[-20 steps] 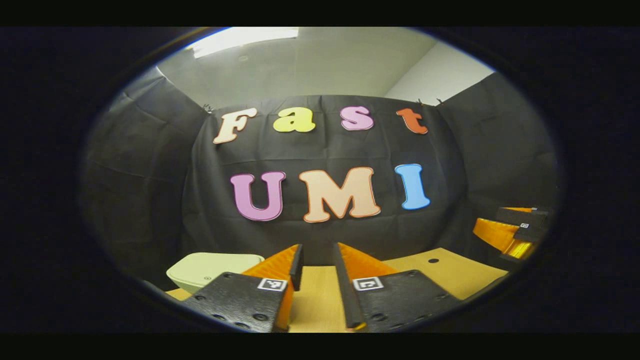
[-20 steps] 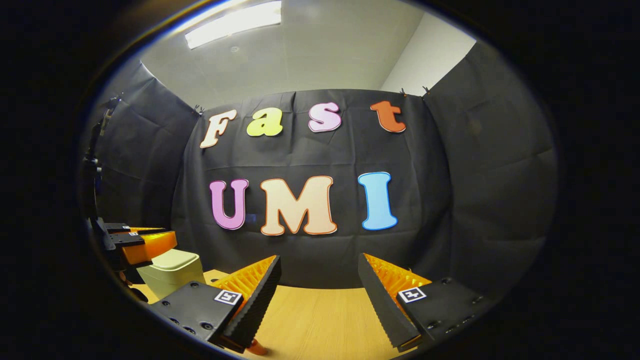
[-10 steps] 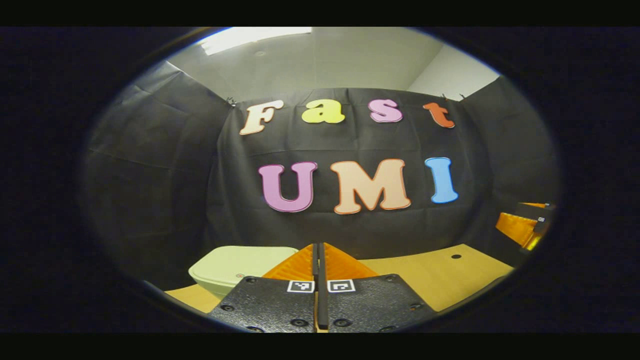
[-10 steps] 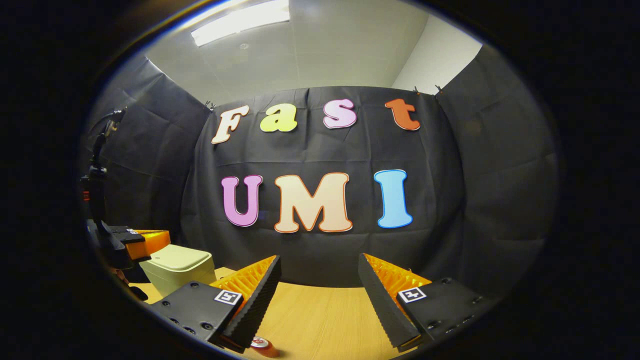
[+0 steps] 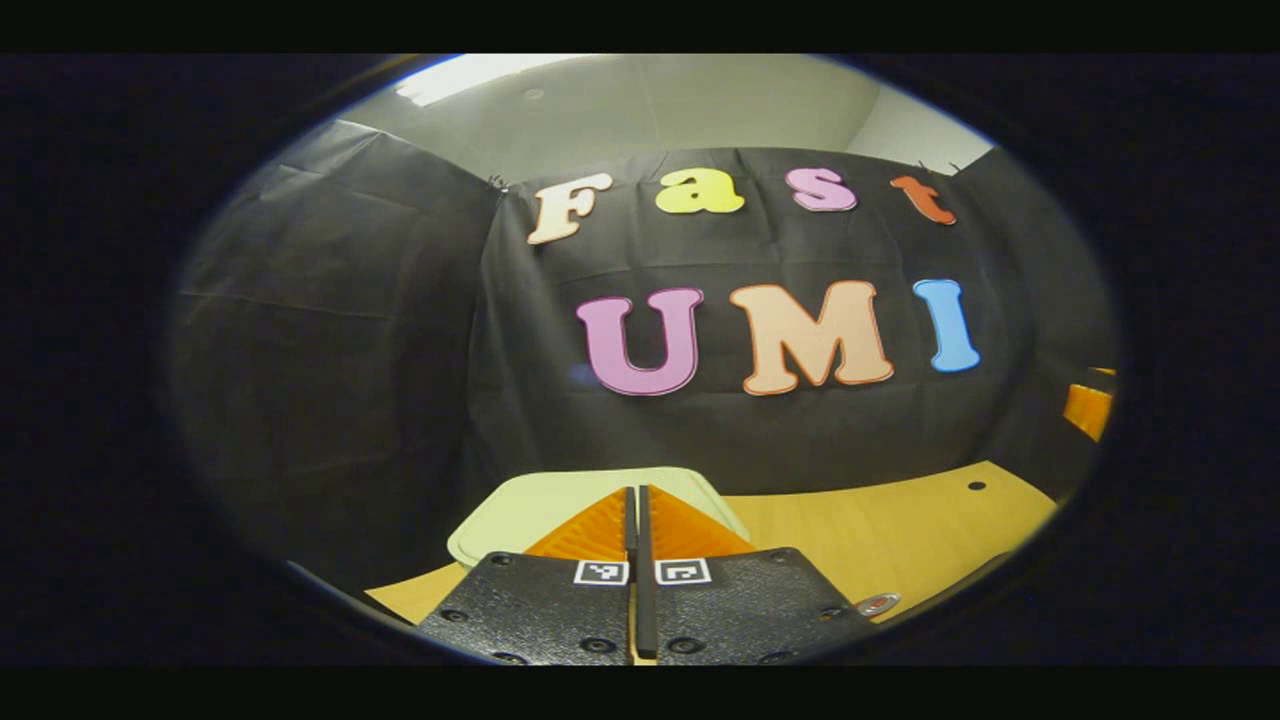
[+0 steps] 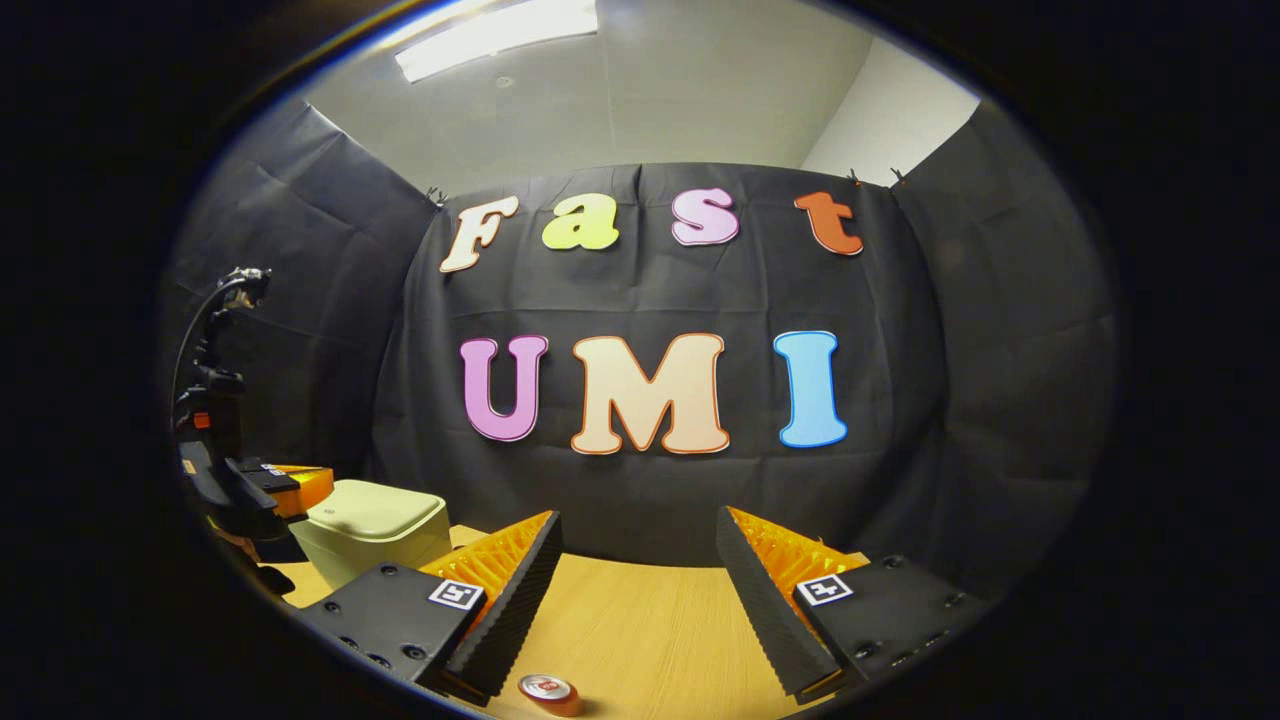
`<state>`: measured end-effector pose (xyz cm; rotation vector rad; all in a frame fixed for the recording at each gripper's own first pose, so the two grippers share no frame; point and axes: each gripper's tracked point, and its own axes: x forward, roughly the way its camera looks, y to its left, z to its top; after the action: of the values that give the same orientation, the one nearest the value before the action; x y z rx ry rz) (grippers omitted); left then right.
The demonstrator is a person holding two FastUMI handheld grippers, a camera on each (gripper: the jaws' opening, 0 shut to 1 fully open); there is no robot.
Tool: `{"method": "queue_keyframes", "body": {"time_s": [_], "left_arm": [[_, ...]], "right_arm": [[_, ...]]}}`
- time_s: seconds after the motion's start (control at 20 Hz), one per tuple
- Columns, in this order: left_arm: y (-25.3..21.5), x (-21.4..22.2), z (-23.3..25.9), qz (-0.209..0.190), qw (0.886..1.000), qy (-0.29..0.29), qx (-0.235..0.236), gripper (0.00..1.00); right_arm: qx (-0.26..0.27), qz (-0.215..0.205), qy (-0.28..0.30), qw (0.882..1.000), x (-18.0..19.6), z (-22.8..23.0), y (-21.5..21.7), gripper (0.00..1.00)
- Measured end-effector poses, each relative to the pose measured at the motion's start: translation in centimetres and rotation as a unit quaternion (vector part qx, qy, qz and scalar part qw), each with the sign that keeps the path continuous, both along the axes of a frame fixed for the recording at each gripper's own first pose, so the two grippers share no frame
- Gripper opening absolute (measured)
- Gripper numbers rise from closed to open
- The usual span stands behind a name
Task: Press the lid of the desktop garbage bin to open it, pick up the crumpled paper on the desktop and throw it into the bin, then pick up the pop can on the desktop and drop it into the bin, and finally close the garbage bin lid.
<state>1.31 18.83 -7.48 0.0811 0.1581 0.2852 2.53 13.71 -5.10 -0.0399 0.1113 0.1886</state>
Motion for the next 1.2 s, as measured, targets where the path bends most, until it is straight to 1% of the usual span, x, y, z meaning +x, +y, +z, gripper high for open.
{"method": "queue_keyframes", "body": {"time_s": [0.2, 0.4, 0.6, 0.65, 0.8, 0.95, 1.05, 1.2], "left_arm": [[2.2, 0.3, -2.4, 0.012, 1.0, 0.023, -0.014, 0.0], [3.0, -0.3, -4.3, 0.016, 0.999, 0.041, -0.029, 0.0], [2.7, -0.3, -4.8, 0.012, 0.999, 0.024, -0.027, 0.0], [2.7, -0.6, -5.3, 0.008, 0.999, 0.033, -0.023, 0.0], [2.7, -0.4, -4.5, 0.0, 1.0, 0.017, -0.01, 0.0], [2.5, -0.4, -3.7, -0.004, 1.0, 0.004, -0.016, 0.0], [2.6, -0.7, -2.9, 0.006, 1.0, 0.0, -0.019, 0.0], [1.8, -1.4, -0.7, 0.004, 1.0, -0.021, -0.003, 0.0]], "right_arm": [[-0.009, -0.005, -0.001, 1.0, -0.6, -0.1, 1.1, 0.98], [-0.02, -0.008, 0.002, 1.0, -1.1, -0.3, 1.8, 0.98], [-0.021, -0.012, 0.001, 1.0, -1.4, -0.2, 1.9, 0.98], [-0.02, -0.013, 0.002, 1.0, -1.4, -0.2, 1.9, 0.98], [-0.012, -0.01, 0.01, 1.0, -1.6, -0.6, 1.7, 0.98], [-0.006, -0.003, 0.022, 1.0, -1.5, -1.0, 1.3, 0.98], [-0.01, -0.004, 0.025, 1.0, -1.4, -1.1, 0.6, 0.98], [-0.008, 0.005, 0.034, 0.999, -1.3, -1.7, 0.1, 0.98]]}}
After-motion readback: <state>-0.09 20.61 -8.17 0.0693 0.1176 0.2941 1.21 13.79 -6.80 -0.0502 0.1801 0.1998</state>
